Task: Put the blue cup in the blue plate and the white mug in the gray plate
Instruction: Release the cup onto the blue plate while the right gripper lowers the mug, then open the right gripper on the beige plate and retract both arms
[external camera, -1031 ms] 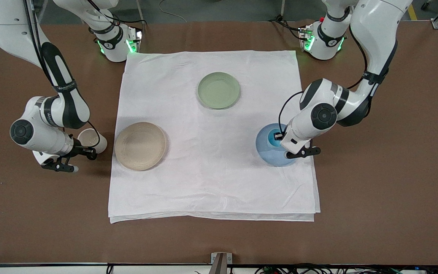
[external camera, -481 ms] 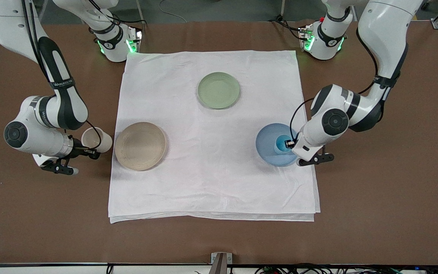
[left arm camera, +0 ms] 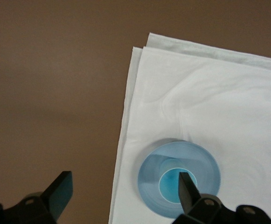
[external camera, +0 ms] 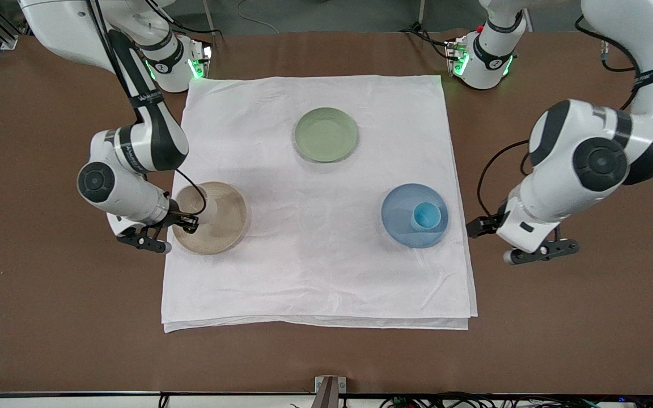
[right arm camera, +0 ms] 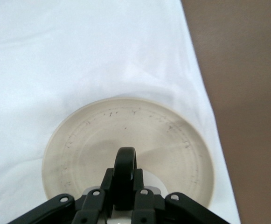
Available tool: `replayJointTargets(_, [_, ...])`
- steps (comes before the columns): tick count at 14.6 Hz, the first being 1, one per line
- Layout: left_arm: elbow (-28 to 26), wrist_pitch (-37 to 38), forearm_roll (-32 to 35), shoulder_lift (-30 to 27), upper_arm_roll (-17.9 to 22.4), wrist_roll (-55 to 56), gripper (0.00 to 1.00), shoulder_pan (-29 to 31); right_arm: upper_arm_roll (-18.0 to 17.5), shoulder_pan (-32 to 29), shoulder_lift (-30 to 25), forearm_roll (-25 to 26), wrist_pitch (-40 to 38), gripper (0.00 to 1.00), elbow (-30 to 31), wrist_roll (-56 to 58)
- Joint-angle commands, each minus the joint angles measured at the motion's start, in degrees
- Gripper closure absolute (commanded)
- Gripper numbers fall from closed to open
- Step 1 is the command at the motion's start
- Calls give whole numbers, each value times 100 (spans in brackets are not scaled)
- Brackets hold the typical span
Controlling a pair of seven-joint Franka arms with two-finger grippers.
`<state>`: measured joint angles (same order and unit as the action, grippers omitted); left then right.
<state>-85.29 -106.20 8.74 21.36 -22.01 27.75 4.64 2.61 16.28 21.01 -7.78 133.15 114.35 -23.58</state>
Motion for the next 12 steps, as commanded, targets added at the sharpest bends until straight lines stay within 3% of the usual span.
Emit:
replayJointTargets(1, [249,241,110,-228,-5,-408,0,265,46,68,-89,-118,404,99,324,-6])
replayJointTargets(6, [320,987,-30,-878,29,-1245,0,591,55,112,16,-101,466,95,280,64])
replayJointTargets(7, [285,1179,-30,-1062,126,-1263,0,539,55,103,25,-83,466,90,280,73])
replayJointTargets(8, [285,1477,-30,-1238,231,-1298,0,477,55,103,34,-74,466,75,272,73])
replayJointTargets(9, [250,1723,-74,-1370,363,-1377,0,372,55,112,34,-74,466,25,254,65])
replayJointTargets(10, [32,1891,-170,-1641,608,-1578,0,197,55,121,34,-74,466,0,237,73])
replayJointTargets(12, [-207,1902,-547,-1942,1196,-1807,0,-163,55,121,25,-74,379,0,105,73])
